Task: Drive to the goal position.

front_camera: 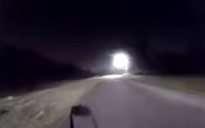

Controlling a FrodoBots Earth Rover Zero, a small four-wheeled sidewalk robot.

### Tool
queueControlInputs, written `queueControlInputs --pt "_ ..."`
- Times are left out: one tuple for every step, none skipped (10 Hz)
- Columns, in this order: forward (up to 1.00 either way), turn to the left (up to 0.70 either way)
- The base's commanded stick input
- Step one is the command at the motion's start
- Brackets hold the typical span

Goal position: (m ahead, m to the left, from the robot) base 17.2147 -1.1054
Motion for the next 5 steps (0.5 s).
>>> queueControlInputs --pt "1.00 -0.03" --pt "1.00 -0.03" --pt "1.00 -0.04" --pt "1.00 -0.04" --pt "1.00 -0.04"
